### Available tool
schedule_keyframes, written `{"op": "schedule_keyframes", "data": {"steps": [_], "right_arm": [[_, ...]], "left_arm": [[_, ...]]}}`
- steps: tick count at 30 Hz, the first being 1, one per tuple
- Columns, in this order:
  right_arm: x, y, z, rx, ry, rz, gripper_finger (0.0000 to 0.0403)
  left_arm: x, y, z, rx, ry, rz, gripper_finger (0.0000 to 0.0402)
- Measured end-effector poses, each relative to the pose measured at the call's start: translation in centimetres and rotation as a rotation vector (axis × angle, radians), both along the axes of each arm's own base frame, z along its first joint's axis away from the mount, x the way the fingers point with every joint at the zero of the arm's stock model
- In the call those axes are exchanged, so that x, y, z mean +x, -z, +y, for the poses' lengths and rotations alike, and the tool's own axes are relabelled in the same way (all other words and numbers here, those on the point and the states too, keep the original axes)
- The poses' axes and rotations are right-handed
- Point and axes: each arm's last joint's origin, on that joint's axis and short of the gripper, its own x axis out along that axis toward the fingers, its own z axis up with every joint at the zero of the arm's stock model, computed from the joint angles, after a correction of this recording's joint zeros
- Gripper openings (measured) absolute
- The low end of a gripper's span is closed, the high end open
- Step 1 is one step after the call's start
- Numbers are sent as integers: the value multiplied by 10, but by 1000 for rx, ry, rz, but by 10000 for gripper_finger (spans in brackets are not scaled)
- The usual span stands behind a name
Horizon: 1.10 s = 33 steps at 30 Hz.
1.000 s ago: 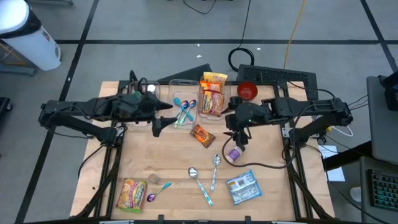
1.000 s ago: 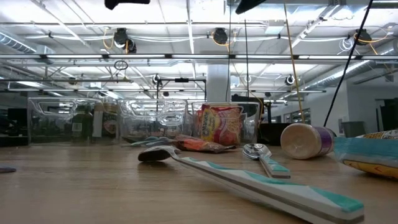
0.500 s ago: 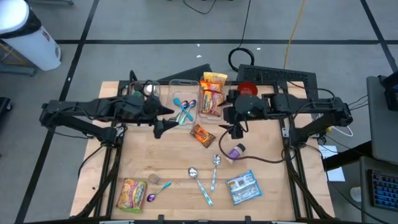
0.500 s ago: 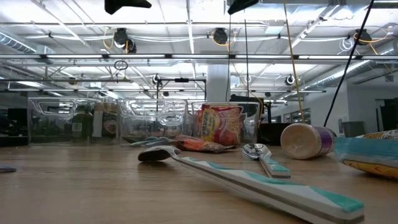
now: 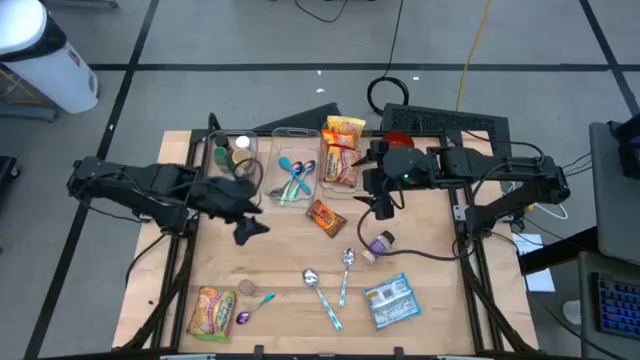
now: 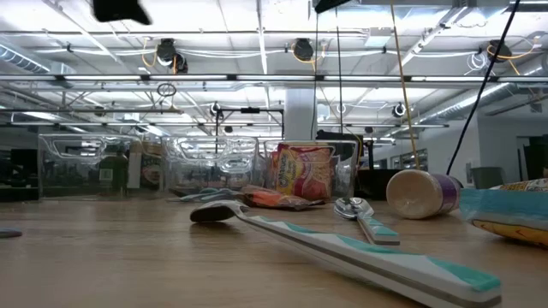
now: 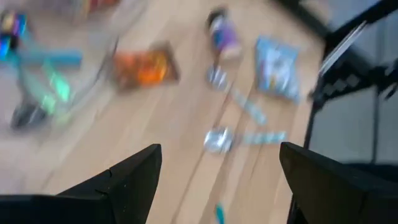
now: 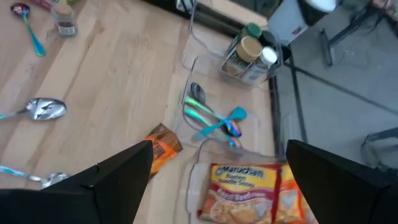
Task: Pick & Place Food Item
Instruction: Put the brown spice bottle into the left transparent bin
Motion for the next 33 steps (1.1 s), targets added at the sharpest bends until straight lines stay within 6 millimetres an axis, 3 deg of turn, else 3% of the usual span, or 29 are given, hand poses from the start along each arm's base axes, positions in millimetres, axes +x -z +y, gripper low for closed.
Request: {"op": "schedule_keyframes", "data": {"steps": [5, 13, 19, 26, 33], "right_arm": [[1, -1, -4, 24, 30, -18, 364], [-1, 2, -4, 110, 59, -3, 364], [3, 25, 0, 220, 72, -1, 364], [6, 59, 17, 356, 20, -144, 364], [-7, 84, 32, 447, -18, -200, 364]], "left_arm": [[-16, 6, -20, -56, -41, 171, 335], [-33, 25, -44, -134, -292, 438, 335], [-17, 46, -69, -209, -454, 554, 335], [13, 82, -108, -322, -507, 698, 335], [29, 107, -130, -368, -580, 751, 335]]}}
